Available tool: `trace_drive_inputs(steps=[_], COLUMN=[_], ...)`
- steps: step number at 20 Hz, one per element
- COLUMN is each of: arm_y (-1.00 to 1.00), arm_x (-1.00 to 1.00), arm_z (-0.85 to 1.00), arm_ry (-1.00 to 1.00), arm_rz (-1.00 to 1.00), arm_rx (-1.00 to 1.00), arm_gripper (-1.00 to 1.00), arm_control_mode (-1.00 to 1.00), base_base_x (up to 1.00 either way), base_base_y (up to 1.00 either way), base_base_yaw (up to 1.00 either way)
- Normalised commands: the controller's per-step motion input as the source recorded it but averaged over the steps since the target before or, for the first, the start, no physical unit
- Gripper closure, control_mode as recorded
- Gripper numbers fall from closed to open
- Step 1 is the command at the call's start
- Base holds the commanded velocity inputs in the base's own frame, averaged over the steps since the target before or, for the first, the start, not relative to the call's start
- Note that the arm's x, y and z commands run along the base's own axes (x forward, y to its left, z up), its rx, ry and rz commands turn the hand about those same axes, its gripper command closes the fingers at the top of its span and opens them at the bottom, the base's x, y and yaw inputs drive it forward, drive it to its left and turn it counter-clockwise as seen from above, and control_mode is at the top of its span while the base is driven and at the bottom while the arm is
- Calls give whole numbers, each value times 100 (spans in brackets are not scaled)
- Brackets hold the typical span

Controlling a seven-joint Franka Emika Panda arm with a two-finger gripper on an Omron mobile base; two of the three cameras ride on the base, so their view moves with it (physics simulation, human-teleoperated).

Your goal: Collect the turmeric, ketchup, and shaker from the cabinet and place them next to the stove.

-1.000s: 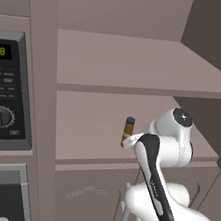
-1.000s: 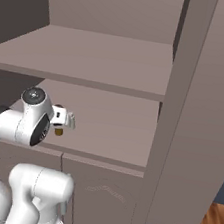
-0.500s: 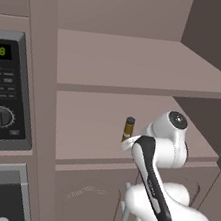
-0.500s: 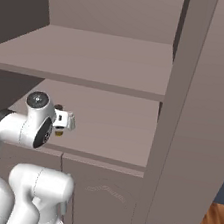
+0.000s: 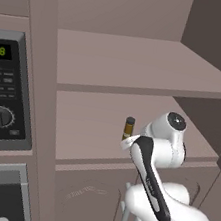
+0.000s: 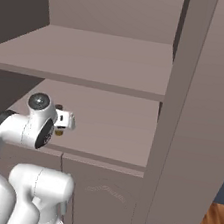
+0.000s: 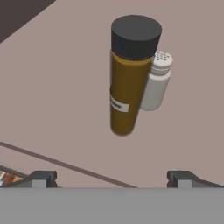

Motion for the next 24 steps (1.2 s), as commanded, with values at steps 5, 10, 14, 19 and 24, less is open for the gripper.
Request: trace_drive_inputs(steps=[5, 10, 14, 19, 24], arm_y=[0, -1, 0, 0, 0], arm_x=[8, 16, 18, 20, 18], arm_z=[0, 0, 0, 0, 0], arm_ry=[-14, -12, -3, 0, 0], arm_rz=[0, 0, 0, 0, 0], arm_rx=[4, 4, 6, 7, 4], arm_gripper=[-100, -100, -100, -100, -100], arm_control_mode=[-100, -100, -100, -100, -100], base_base_x=[0, 0, 0, 0, 0], base_base_y=[0, 0, 0, 0, 0], base_base_yaw=[0, 0, 0, 0, 0])
